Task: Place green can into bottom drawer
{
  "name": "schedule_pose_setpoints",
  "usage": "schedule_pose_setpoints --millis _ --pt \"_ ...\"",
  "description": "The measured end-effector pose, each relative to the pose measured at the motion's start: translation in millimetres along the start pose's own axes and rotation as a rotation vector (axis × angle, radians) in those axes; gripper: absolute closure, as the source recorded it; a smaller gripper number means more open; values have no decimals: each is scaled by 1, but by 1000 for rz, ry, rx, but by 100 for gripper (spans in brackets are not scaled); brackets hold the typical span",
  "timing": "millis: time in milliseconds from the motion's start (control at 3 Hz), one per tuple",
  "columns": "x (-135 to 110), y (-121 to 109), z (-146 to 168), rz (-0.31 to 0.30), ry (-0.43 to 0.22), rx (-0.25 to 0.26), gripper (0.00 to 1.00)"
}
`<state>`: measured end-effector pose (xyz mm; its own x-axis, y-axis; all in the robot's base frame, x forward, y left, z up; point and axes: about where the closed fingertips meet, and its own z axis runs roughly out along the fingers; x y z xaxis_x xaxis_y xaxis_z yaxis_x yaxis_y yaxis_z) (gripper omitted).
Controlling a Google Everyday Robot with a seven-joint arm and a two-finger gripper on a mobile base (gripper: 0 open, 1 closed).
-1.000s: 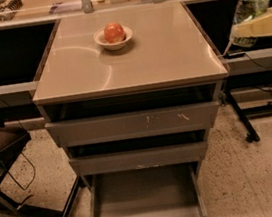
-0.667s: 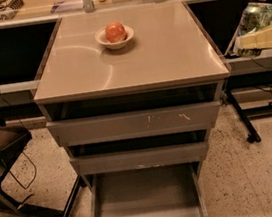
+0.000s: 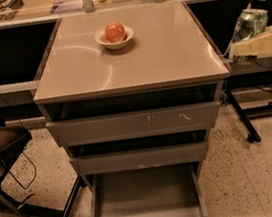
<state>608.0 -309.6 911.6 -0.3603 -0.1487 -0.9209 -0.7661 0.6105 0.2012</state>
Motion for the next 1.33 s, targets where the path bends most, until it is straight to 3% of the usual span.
schedule_pose_setpoints --millis 333,667,1000,1333 --pt "-13 34 -23 -165 -31 123 100" --pt "22 46 -25 -205 -51 215 100" --pt "51 54 -7 -166 -26 198 100" --pt "49 53 -6 -165 -27 200 100"
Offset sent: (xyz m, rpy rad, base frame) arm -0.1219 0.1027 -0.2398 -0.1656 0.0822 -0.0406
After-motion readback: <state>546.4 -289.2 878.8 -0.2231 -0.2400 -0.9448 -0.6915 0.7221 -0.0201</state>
